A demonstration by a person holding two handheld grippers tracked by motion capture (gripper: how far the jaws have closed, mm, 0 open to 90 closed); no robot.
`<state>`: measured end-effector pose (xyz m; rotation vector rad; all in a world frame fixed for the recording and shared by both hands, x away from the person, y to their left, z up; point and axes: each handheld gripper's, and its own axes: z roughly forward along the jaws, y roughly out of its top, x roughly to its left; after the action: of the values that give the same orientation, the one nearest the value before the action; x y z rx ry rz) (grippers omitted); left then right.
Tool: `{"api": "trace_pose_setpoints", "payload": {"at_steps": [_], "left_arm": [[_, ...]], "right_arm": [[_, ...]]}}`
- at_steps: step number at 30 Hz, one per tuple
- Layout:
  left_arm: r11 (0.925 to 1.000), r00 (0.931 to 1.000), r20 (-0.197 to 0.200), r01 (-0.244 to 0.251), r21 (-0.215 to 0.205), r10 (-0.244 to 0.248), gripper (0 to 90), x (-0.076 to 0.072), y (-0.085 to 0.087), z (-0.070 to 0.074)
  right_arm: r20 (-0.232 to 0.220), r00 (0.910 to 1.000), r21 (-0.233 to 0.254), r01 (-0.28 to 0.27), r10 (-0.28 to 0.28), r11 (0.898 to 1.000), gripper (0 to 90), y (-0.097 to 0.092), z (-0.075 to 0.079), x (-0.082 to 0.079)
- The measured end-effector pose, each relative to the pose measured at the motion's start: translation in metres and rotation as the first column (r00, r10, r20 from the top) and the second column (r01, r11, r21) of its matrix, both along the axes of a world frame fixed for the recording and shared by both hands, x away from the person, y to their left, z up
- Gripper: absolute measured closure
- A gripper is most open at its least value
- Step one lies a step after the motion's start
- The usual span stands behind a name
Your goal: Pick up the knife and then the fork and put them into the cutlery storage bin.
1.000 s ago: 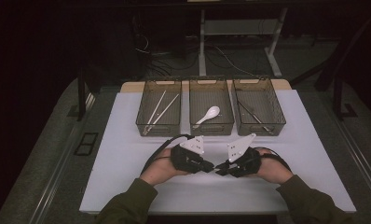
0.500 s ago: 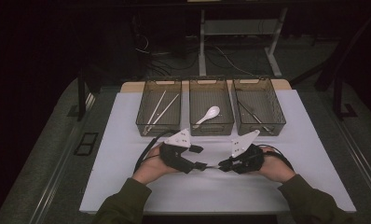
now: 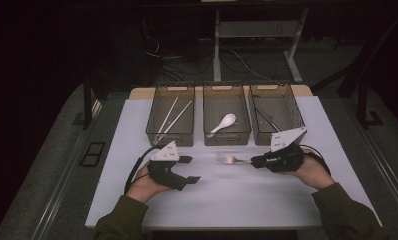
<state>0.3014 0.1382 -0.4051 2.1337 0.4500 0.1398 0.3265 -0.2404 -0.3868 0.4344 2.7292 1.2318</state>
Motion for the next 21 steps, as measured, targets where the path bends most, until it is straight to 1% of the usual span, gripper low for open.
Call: {"api": "trace_pose_setpoints", "payload": {"at_steps": [2, 5, 7, 8, 9, 10, 11, 12, 13, 14, 15, 16, 17, 18, 19, 20, 21], "left_arm": [[0.9996, 0.9996, -0.004, -0.028, 0.005, 0.028, 22.8, -0.003, 0.006, -0.003], [0.9974, 0.9973, -0.015, -0.072, -0.008, 0.072, 20.0, -0.007, 0.014, -0.008], [0.9956, 0.9955, -0.019, -0.094, -0.011, 0.093, 18.5, -0.01, 0.02, -0.011], [0.9941, 0.9939, -0.02, -0.108, -0.008, 0.108, 17.1, -0.012, 0.022, -0.012], [0.9933, 0.9932, -0.018, -0.115, -0.003, 0.115, 15.9, -0.012, 0.025, -0.014], [0.9925, 0.9922, -0.025, -0.122, -0.003, 0.122, 15.5, -0.013, 0.028, -0.016], [0.9914, 0.991, -0.031, -0.13, -0.005, 0.13, 15.5, -0.014, 0.029, -0.018], [0.9909, 0.9903, -0.036, -0.135, 0.001, 0.135, 15.5, -0.015, 0.031, -0.019], [0.9907, 0.9898, -0.042, -0.136, -0.002, 0.136, 15.5, -0.015, 0.031, -0.021], [0.9904, 0.9897, -0.039, -0.138, 0.009, 0.138, 15.6, -0.015, 0.032, -0.022], [0.9901, 0.9892, -0.043, -0.14, 0.012, 0.14, 15.6, -0.015, 0.032, -0.022], [0.9906, 0.9898, -0.042, -0.136, 0.012, 0.136, 15.5, -0.014, 0.032, -0.022], [0.9908, 0.9902, -0.036, -0.135, 0.014, 0.135, 15.6, -0.014, 0.032, -0.022], [0.9905, 0.99, -0.035, -0.136, 0.017, 0.137, 15.5, -0.014, 0.032, -0.021], [0.99, 0.9894, -0.036, -0.14, 0.015, 0.141, 15.4, -0.013, 0.032, -0.022], [0.9898, 0.9894, -0.032, -0.141, 0.023, 0.142, 15.1, -0.012, 0.032, -0.022], [0.9883, 0.9878, -0.035, -0.151, 0.022, 0.152, 14.7, -0.012, 0.032, -0.023]], "right_arm": [[0.006, 0.9996, 0.008, 0.027, -0.027, 1.0, 81.7, -0.006, 0.003, 0.002], [0.018, 0.9977, 0.026, 0.065, -0.065, 0.998, 81.8, -0.016, 0.009, 0.007], [0.018, 0.9951, 0.041, 0.097, -0.097, 0.994, 82.0, -0.023, 0.014, 0.011], [0.013, 0.9932, 0.052, 0.115, -0.116, 0.992, 82.5, -0.027, 0.016, 0.013], [0.018, 0.9913, 0.061, 0.129, -0.13, 0.99, 86.7, -0.032, 0.018, 0.015], [0.027, 0.9884, 0.072, 0.147, -0.15, 0.986, 86.8, -0.036, 0.02, 0.017], [0.024, 0.986, 0.077, 0.163, -0.165, 0.984, 86.8, -0.041, 0.022, 0.02], [0.025, 0.9836, 0.069, 0.177, -0.179, 0.982, 86.8, -0.044, 0.022, 0.023], [0.033, 0.9793, 0.063, 0.197, -0.2, 0.978, 86.8, -0.047, 0.023, 0.027], [0.031, 0.9758, 0.068, 0.214, -0.216, 0.974, 86.9, -0.051, 0.022, 0.031], [0.022, 0.9746, 0.068, 0.221, -0.223, 0.973, 86.9, -0.055, 0.022, 0.035], [0.019, 0.9721, 0.065, 0.232, -0.234, 0.971, 86.9, -0.057, 0.022, 0.038], [0.027, 0.9672, 0.064, 0.25, -0.252, 0.966, 86.9, -0.06, 0.023, 0.041], [0.024, 0.9638, 0.067, 0.263, -0.265, 0.962, 86.9, -0.063, 0.023, 0.044], [0.026, 0.9573, 0.066, 0.286, -0.288, 0.956, 86.9, -0.065, 0.024, 0.047], [0.026, 0.9513, 0.065, 0.305, -0.307, 0.95, 86.8, -0.068, 0.025, 0.052], [0.019, 0.9455, 0.061, 0.323, -0.325, 0.944, 86.8, -0.071, 0.025, 0.057]]}}
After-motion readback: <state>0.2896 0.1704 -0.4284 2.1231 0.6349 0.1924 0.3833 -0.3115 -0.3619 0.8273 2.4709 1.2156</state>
